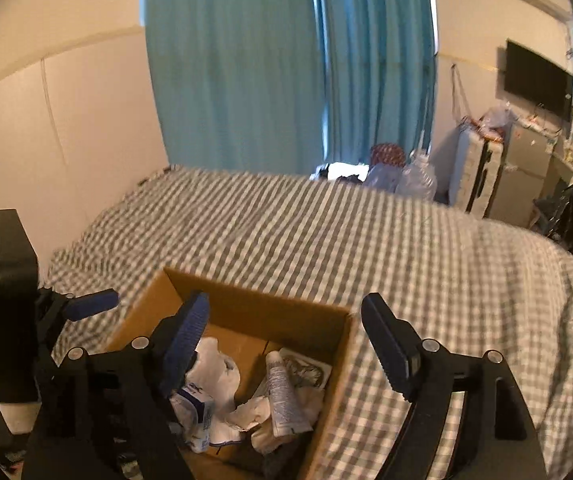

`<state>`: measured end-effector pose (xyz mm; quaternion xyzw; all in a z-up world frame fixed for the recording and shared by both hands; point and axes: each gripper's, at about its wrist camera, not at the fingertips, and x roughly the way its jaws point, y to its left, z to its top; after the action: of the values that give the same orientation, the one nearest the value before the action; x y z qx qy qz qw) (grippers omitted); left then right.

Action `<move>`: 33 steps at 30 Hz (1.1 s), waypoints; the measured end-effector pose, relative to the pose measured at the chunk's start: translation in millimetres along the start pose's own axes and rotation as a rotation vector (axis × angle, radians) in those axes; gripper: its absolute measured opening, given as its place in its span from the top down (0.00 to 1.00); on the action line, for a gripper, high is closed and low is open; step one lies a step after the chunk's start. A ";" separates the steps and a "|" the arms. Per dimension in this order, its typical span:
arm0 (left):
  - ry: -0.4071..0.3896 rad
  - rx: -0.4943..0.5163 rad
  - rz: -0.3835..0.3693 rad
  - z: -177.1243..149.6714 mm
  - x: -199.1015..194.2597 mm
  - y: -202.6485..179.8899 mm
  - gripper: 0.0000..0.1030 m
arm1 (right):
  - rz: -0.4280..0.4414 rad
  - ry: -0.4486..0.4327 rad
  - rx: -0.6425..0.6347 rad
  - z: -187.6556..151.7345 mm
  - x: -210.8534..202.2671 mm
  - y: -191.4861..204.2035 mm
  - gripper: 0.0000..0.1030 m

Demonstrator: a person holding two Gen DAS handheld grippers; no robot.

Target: Organize objects

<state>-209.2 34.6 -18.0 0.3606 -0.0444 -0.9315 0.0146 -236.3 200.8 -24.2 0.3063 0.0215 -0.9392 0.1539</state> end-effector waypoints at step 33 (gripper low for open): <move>-0.471 -0.131 0.088 -61.4 -241.9 -35.1 0.00 | -0.171 -0.424 0.043 -38.4 -276.4 -5.6 0.00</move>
<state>11.2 79.4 95.7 0.1295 -0.0018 -0.9893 0.0678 -4.7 287.7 105.1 0.1026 -0.0056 -0.9924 0.0682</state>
